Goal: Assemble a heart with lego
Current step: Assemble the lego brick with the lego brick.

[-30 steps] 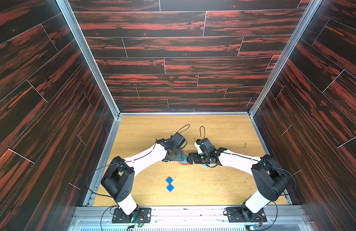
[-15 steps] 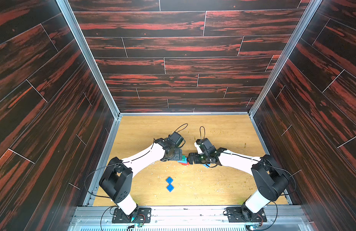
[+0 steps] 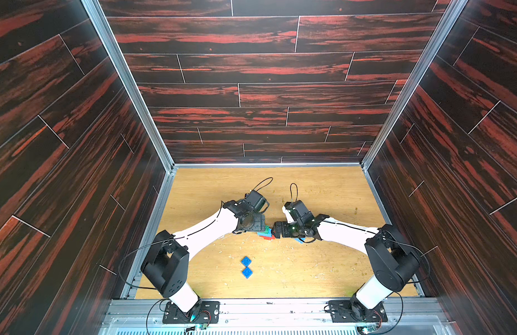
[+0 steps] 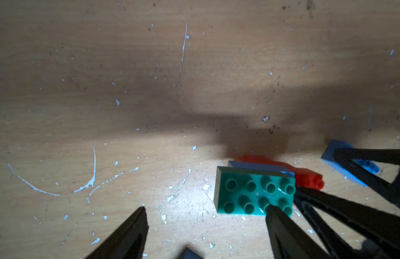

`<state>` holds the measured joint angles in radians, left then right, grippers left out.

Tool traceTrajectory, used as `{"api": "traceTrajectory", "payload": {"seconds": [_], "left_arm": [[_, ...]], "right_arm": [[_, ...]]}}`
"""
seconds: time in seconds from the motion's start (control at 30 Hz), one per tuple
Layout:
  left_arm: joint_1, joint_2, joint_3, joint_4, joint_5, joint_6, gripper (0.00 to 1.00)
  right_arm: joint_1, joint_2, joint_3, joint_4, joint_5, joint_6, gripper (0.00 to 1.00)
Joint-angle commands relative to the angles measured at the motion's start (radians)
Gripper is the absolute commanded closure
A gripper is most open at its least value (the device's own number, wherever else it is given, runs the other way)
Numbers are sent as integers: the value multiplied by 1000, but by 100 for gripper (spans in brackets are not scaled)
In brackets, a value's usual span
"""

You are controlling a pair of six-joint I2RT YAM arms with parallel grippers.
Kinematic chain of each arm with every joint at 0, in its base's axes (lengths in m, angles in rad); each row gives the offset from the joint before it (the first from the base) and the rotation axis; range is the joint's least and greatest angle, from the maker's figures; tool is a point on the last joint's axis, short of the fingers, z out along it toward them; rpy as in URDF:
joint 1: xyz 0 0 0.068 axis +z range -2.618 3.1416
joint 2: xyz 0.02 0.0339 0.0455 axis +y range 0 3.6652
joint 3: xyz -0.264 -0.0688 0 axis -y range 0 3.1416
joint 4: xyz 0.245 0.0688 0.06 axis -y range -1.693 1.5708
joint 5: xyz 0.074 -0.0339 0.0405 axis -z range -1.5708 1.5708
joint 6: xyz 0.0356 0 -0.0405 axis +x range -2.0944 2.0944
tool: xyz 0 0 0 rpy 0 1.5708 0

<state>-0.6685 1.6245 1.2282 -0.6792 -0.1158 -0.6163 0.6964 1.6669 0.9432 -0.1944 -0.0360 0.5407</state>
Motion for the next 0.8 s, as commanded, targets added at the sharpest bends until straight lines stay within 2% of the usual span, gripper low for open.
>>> {"api": "traceTrajectory", "payload": {"seconds": [0.0, 0.4, 0.77], "left_arm": [[-1, 14, 33, -5, 0, 21, 13], [-3, 23, -7, 79, 51, 47, 13], [-3, 49, -41, 54, 36, 65, 13]], "right_arm": [[6, 21, 13, -59, 2, -12, 2], [6, 24, 10, -57, 2, -13, 2], [5, 22, 9, -66, 10, -13, 2]]}}
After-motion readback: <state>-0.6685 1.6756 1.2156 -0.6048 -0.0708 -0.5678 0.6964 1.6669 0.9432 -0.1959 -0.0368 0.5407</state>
